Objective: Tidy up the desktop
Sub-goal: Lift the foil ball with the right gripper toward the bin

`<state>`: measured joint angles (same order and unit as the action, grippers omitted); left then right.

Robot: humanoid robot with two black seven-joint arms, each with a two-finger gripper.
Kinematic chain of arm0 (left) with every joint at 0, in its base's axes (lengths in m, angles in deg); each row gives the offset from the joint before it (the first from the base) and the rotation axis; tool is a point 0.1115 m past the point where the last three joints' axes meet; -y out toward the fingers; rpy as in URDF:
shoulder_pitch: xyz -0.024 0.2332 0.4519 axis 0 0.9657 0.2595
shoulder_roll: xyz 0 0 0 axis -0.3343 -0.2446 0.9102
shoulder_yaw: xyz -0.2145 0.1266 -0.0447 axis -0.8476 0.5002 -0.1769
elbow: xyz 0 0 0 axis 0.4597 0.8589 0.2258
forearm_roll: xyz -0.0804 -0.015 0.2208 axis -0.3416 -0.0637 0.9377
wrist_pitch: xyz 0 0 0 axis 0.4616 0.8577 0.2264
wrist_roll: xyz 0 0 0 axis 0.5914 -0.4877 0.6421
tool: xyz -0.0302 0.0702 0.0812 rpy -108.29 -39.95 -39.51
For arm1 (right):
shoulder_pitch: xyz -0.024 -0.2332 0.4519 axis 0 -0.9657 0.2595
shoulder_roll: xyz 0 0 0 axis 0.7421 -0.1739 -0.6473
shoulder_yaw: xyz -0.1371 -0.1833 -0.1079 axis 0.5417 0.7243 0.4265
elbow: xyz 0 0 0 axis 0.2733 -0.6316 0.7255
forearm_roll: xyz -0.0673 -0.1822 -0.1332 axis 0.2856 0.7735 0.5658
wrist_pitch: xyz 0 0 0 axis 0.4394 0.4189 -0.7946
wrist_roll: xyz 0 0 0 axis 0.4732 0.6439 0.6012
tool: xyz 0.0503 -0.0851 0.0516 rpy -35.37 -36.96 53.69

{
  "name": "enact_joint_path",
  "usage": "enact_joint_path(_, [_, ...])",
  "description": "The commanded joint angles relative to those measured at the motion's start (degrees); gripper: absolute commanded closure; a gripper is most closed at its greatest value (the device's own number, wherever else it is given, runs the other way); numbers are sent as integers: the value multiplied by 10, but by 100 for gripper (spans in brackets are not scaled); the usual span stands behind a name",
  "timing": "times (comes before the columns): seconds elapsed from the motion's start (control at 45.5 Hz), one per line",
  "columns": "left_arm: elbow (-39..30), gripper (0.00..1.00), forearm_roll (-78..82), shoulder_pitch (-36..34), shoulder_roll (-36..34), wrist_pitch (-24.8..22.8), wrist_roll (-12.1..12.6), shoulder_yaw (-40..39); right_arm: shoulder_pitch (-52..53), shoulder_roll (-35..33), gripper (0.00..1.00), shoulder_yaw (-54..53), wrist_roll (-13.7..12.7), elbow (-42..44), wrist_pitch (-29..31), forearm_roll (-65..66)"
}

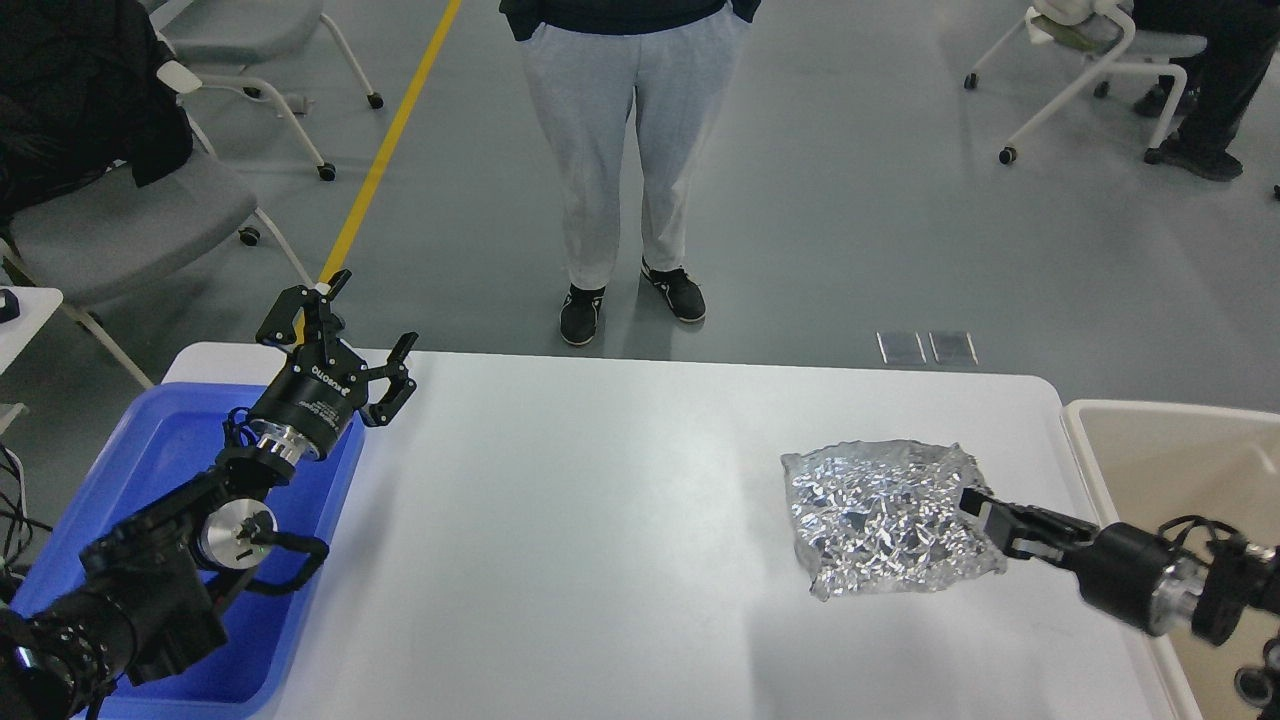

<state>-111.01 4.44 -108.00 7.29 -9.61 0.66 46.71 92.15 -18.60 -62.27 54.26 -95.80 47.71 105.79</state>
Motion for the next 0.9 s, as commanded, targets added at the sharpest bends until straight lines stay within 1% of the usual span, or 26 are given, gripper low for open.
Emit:
enact_joint_path(0.0, [0, 0, 0, 0, 0, 0, 0, 0, 94, -123, 100, -2, 15, -40, 108, -34])
enact_joint_path(0.088, [0, 0, 0, 0, 0, 0, 0, 0, 136, -161, 100, -3, 20, -43, 171, -61])
enact_joint_path(0.198, [0, 0, 0, 0, 0, 0, 0, 0, 187, -196, 100, -17, 20, -34, 260, -121])
enact_joint_path(0.263, [0, 0, 0, 0, 0, 0, 0, 0, 208, -209, 100, -28, 15, -13, 305, -159])
enact_joint_path(0.307, [0, 0, 0, 0, 0, 0, 0, 0, 217, -209, 100, -31, 11, 14, 325, -185])
enact_joint_path(0.417, [0, 0, 0, 0, 0, 0, 0, 0, 215, -188, 100, -31, -4, 128, 345, -258])
enact_joint_path(0.527, [0, 0, 0, 0, 0, 0, 0, 0, 191, -113, 100, -24, -24, 274, 362, -357])
enact_joint_path(0.615, [0, 0, 0, 0, 0, 0, 0, 0, 150, -66, 100, -24, -34, 379, 380, -423])
enact_joint_path(0.681, [0, 0, 0, 0, 0, 0, 0, 0, 124, -43, 100, -24, -51, 425, 382, -471])
enact_joint_path(0.812, [0, 0, 0, 0, 0, 0, 0, 0, 84, -12, 100, -31, -103, 471, 370, -551])
enact_joint_path(0.878, [0, 0, 0, 0, 0, 0, 0, 0, 64, 16, 100, -31, -128, 496, 359, -603])
